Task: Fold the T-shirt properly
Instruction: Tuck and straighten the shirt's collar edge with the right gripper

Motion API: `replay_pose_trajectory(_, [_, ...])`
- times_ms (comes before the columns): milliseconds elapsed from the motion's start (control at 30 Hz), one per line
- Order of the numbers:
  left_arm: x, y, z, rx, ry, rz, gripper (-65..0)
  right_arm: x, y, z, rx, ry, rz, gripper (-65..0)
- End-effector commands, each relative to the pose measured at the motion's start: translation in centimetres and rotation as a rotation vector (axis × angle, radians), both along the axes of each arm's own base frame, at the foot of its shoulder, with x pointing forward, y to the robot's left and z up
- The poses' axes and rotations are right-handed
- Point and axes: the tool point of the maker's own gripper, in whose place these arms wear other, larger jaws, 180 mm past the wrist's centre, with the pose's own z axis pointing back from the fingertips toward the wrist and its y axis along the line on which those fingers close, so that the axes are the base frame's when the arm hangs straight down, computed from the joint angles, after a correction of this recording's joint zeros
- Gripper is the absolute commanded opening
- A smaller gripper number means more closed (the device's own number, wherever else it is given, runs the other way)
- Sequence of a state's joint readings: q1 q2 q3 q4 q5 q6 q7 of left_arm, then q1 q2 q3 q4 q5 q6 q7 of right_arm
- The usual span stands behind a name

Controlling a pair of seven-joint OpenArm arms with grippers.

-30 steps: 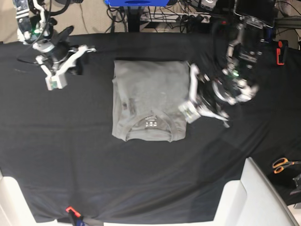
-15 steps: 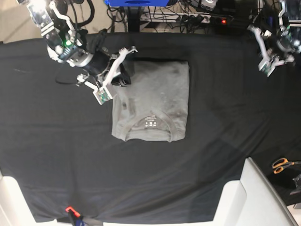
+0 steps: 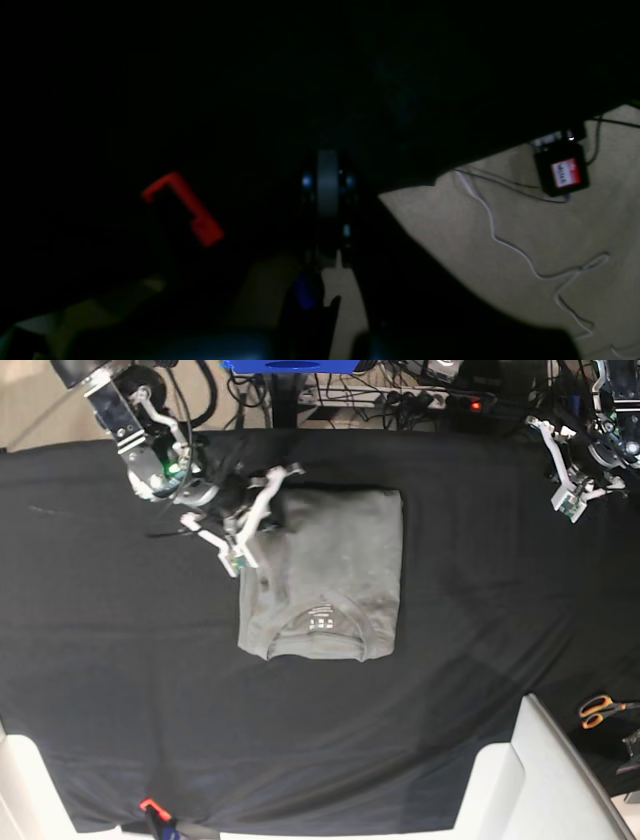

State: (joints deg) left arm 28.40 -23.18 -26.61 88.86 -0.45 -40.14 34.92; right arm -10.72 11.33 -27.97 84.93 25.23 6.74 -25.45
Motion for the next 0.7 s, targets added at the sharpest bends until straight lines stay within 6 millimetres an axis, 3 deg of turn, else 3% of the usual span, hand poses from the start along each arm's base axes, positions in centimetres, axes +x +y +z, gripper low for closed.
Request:
replay_pose_trajectory(0, [0.4, 0.7, 0.8, 0.021, -0.017, -0.009, -65.0, 0.8, -0.3, 0.4, 0.017, -0.021, -0.024, -64.8])
replay_pose_trajectory(133, [0.3, 0.7, 0.6, 0.019, -0.011, -0.007, -65.0, 1.3, -3.7, -1.4, -0.024, 0.018, -0.113, -64.8])
replay_pose_trajectory(267, [0.3, 0.8, 0.6, 0.020, -0.010, -0.006, -65.0, 0.9, -3.6, -1.1, -0.017, 0.019, -0.116, -64.8])
replay_pose_trajectory(333, [0.5, 0.8, 0.6, 0.019, -0.015, -0.005, -65.0, 1.2, -2.7, 0.7, 0.013, -0.025, -0.112, -64.8])
replay_pose_trajectory(467, [0.5, 0.7, 0.6, 0.017, -0.015, -0.005, -65.0, 2.0, -0.6, 6.6, 0.068, -0.123, -0.057, -64.8])
replay_pose_trajectory(533, [0.4, 0.7, 0.6, 0.017, -0.014, -0.005, -65.0, 3.4, 0.3, 9.0, 0.071, -0.151, -0.023, -64.7])
replay_pose_trajectory(667, [0.3, 0.7, 0.6, 0.018, -0.012, -0.006, -65.0, 6.7, 2.2, 9.9, 0.074, -0.137, -0.005, -64.7])
